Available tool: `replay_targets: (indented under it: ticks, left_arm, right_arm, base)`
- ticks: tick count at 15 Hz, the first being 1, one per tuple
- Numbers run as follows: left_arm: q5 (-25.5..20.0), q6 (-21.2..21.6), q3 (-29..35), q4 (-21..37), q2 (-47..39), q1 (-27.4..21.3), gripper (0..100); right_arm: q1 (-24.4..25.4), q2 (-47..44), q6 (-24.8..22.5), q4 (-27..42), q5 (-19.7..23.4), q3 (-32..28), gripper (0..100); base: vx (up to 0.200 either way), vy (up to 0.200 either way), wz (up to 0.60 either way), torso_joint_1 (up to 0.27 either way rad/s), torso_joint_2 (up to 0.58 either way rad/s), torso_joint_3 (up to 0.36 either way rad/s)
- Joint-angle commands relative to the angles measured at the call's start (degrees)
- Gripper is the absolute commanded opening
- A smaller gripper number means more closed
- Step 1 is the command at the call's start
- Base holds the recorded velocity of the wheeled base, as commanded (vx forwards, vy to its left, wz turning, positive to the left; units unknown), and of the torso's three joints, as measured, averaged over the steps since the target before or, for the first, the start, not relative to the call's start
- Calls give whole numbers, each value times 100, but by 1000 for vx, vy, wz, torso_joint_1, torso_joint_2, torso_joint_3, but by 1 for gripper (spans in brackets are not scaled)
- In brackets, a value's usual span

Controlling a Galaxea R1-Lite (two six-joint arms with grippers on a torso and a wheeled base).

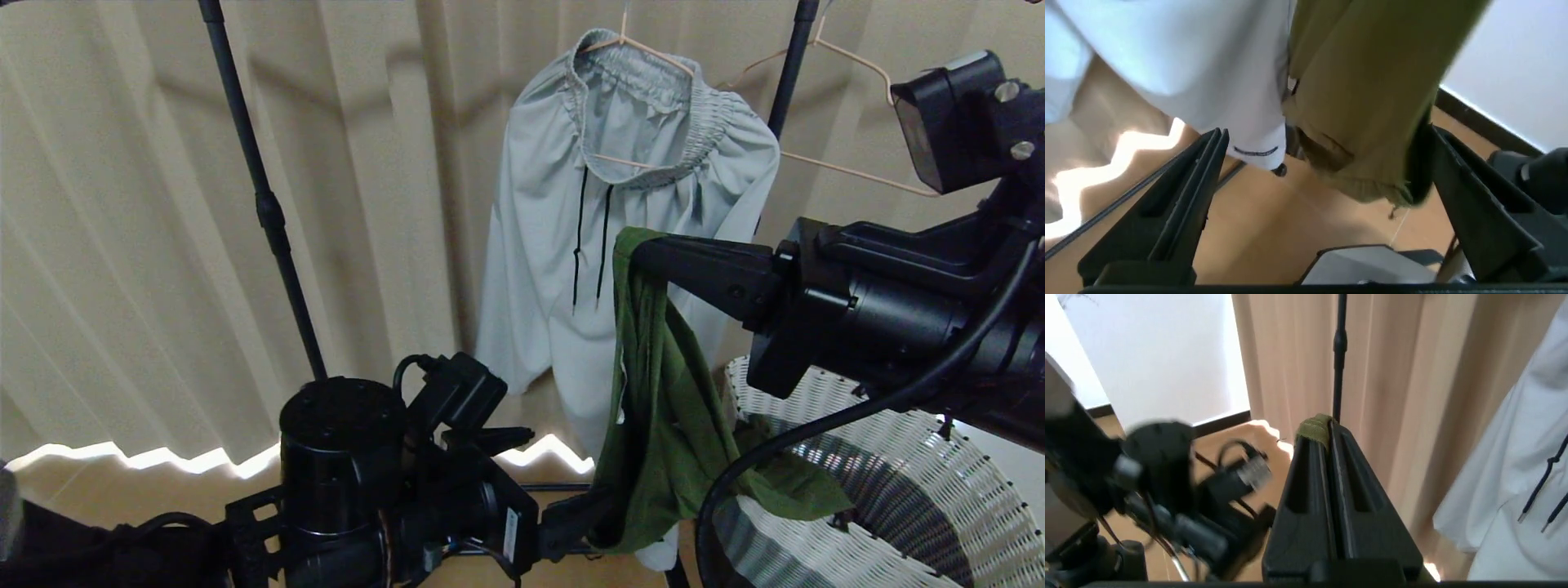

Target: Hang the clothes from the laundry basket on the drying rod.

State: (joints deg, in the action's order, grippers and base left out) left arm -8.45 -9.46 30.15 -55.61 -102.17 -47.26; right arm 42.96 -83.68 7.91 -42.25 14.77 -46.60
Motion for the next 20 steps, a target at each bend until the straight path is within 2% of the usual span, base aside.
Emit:
replay_targets:
  ticks: [1,2,3,7,8,10,12,13,15,16,17,20]
  left_arm:
    - [80,-12,9,-72,-427,-11,100]
    - [89,-12,9,-72,-427,-2,100]
    - [502,-12,-18,-64,-506,15,100]
    - [695,23,-255,-46,-479,94,100]
    - [695,23,-281,-46,-479,94,0]
    - [792,137,-281,-72,-418,94,0]
    - [1284,524,-483,-108,-66,94,0]
    - [1363,709,-589,-195,180,130,0]
    - [1328,1051,-422,-160,698,666,0]
    - [1328,1210,-62,174,997,973,0]
    - [1328,1245,334,850,1375,1123,0]
    - [1319,1245,1705,3056,2175,1149,0]
  right_arm:
    - [2,9,0,-29,-1,11,0]
    - [-7,9,0,-29,-1,11,0]
    - [-7,9,0,-29,-1,11,0]
    - [-16,18,9,-37,-1,-24,0]
    - [-16,27,9,-37,-1,-15,0]
    - [-77,44,9,-37,-10,-15,0]
    - [-394,53,9,-29,-10,11,0]
    - [-561,53,0,-29,-19,29,0]
    - [-912,44,-18,-29,-27,143,0]
    - [-1106,53,-44,-29,-36,240,0]
    - [-1264,71,-44,-37,-45,275,0]
    - [-1580,185,-53,-37,-54,266,0]
  base:
    - [0,0,0,0,0,0]
    - [0,0,0,0,0,0]
    - [0,0,0,0,0,0]
    - [0,0,0,0,0,0]
    - [0,0,0,0,0,0]
    - [0,0,0,0,0,0]
    - [0,0,0,0,0,0]
    - [0,0,0,0,0,0]
    - [0,0,0,0,0,0]
    - [0,0,0,0,0,0]
    - [0,0,0,0,0,0]
    - [0,0,0,0,0,0]
